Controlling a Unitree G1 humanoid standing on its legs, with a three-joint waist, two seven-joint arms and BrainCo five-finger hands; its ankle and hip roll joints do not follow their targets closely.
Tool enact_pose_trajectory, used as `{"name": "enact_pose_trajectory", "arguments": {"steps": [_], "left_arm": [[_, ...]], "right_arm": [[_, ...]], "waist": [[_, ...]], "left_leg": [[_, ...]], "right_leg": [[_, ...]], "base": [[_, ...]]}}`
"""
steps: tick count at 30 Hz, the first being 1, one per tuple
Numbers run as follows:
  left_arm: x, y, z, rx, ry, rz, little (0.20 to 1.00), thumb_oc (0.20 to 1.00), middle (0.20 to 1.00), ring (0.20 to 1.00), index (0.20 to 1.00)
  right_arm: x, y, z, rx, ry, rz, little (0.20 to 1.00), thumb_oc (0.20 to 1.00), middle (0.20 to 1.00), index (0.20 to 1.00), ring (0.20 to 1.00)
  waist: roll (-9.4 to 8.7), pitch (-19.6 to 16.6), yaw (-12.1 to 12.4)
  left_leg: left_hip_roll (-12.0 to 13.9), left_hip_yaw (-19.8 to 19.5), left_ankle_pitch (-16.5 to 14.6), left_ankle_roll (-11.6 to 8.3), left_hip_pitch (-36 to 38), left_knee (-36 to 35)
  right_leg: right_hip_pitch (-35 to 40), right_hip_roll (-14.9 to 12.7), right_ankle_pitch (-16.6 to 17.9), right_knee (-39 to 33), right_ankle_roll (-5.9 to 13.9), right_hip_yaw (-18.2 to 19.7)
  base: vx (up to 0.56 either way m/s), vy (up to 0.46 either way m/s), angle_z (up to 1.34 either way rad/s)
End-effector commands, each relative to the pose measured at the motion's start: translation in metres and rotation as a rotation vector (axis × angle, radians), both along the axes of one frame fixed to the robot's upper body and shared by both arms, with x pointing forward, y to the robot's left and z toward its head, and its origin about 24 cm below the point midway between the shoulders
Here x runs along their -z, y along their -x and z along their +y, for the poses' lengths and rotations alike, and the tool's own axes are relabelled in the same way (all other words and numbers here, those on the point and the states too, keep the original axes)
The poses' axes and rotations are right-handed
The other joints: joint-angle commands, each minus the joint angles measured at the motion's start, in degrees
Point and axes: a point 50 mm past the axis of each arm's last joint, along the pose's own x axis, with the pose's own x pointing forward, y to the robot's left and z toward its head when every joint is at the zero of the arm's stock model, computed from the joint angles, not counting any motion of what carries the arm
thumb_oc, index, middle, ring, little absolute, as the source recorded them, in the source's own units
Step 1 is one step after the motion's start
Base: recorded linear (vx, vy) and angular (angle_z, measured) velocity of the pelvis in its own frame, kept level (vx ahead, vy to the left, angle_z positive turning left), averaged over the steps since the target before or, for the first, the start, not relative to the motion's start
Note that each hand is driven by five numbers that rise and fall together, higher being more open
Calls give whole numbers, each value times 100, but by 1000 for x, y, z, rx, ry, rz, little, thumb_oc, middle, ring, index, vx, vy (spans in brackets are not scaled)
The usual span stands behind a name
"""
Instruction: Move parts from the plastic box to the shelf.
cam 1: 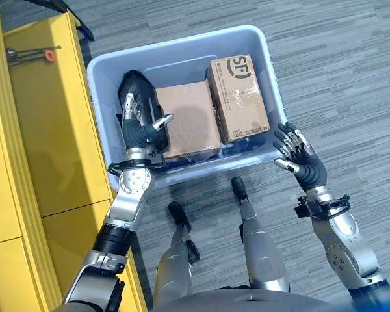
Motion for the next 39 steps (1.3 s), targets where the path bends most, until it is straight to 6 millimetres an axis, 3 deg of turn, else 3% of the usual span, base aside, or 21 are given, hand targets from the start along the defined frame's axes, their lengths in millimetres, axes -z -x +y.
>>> {"name": "enact_pose_trajectory", "arguments": {"steps": [1, 10, 20, 27, 39], "left_arm": [[-23, 0, 18, -108, -16, -139, 1000, 1000, 1000, 1000, 1000], [-24, -10, 28, -193, -49, -113, 1000, 1000, 1000, 1000, 1000], [-31, -48, 31, -180, -159, -2, 1000, 1000, 1000, 1000, 1000], [-35, -61, 30, -136, -190, 42, 1000, 1000, 1000, 1000, 1000], [9, -68, -13, 47, -92, 215, 1000, 1000, 1000, 1000, 1000]], "right_arm": [[-26, 6, 0, 13, -73, -147, 1000, 1000, 1000, 1000, 1000], [-28, 3, 3, 10, -89, -156, 1000, 1000, 1000, 1000, 1000], [-28, 5, 12, -53, -113, -156, 1000, 1000, 1000, 1000, 1000], [-25, 7, 14, -84, -122, -141, 1000, 1000, 1000, 1000, 1000], [-23, 12, 14, -87, -125, -131, 1000, 1000, 1000, 1000, 1000]], "waist": [[-136, -118, 13], [-251, 18, 10], [-359, 114, -180], [-418, 182, -284], [-348, 197, -392]], "left_leg": [[470, -212, 99, -388, 351, 80], [486, -274, 158, -407, 151, 68], [517, -134, 16, -488, 132, 31], [548, -52, 19, -525, 138, 31], [560, 21, -17, -535, 235, 31]], "right_leg": [[-321, -111, -46, 478, 270, -126], [-478, -100, -17, 487, 265, -192], [-660, -36, -58, 461, 339, -111], [-723, 0, -22, 453, 354, -50], [-682, -5, -23, 421, 347, -38]], "base": [[0, 0, 0], [0, 0, 0], [21, 29, -2], [1, 8, -10], [3, 3, -3]]}}
